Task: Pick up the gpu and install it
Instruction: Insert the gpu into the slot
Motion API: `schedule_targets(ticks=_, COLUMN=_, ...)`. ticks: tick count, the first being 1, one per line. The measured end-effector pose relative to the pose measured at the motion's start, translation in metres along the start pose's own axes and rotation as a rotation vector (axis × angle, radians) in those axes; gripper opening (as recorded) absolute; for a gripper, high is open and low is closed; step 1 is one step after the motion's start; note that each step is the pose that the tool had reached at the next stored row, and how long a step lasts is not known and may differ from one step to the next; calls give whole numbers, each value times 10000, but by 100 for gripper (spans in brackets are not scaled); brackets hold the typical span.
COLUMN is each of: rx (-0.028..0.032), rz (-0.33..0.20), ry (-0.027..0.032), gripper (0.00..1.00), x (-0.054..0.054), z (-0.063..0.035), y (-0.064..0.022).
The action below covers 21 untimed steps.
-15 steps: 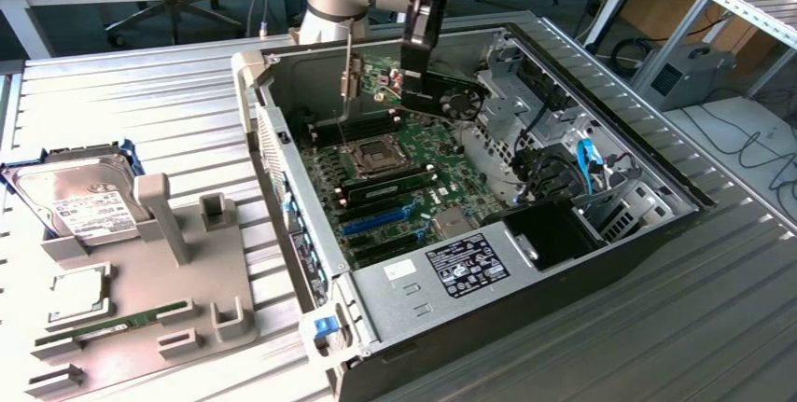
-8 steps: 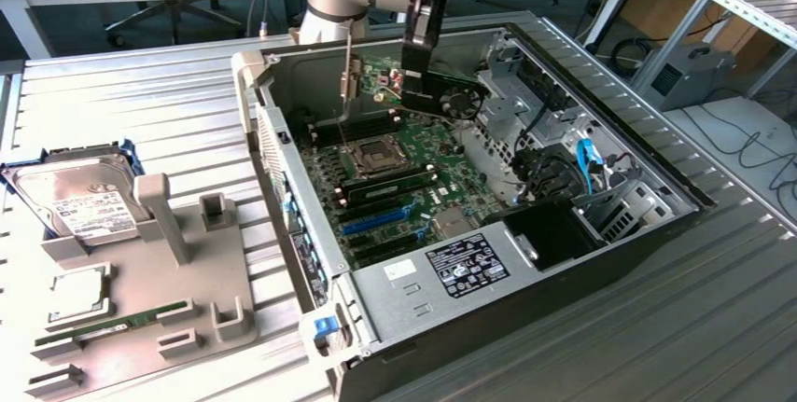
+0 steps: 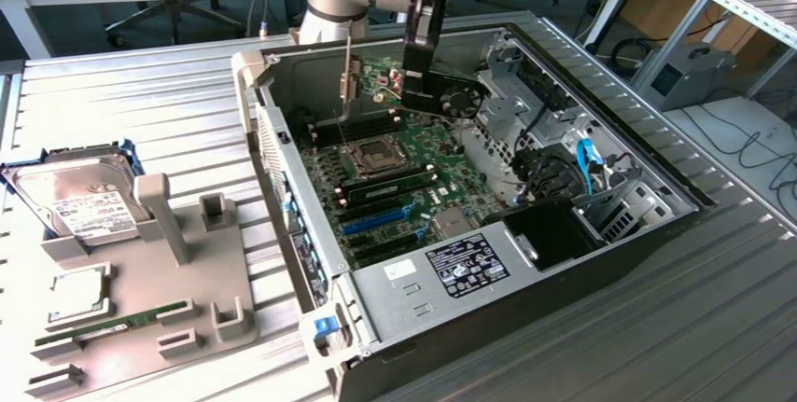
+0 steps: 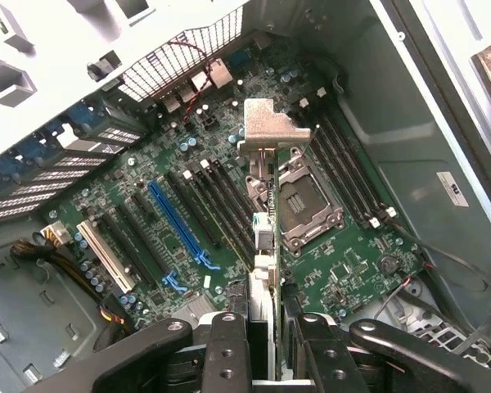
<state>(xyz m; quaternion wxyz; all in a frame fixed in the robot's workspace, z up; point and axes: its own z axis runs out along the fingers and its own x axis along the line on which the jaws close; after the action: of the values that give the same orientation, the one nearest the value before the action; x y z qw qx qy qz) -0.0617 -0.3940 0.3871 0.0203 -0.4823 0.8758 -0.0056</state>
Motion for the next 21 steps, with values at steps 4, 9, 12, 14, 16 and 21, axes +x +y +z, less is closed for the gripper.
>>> schedule_targets(ticks=4, rx=-5, rz=-152, ry=-5, gripper=27, x=0, z=0, y=0)
schedule_targets(ticks=9, rx=-9, rz=-314, ry=-9, gripper=27, x=0, z=0, y=0)
schedule_targets(ticks=12, rx=-13, rz=-424, ry=-12, gripper=27, x=0, z=0, y=0)
schedule_targets(ticks=14, rx=-15, rz=-481, ry=-14, gripper=27, x=0, z=0, y=0)
schedule_targets(ticks=16, rx=-16, rz=-547, ry=-17, gripper=27, x=0, z=0, y=0)
schedule_targets(ticks=21, rx=-20, rz=-675, ry=-21, gripper=27, x=0, z=0, y=0)
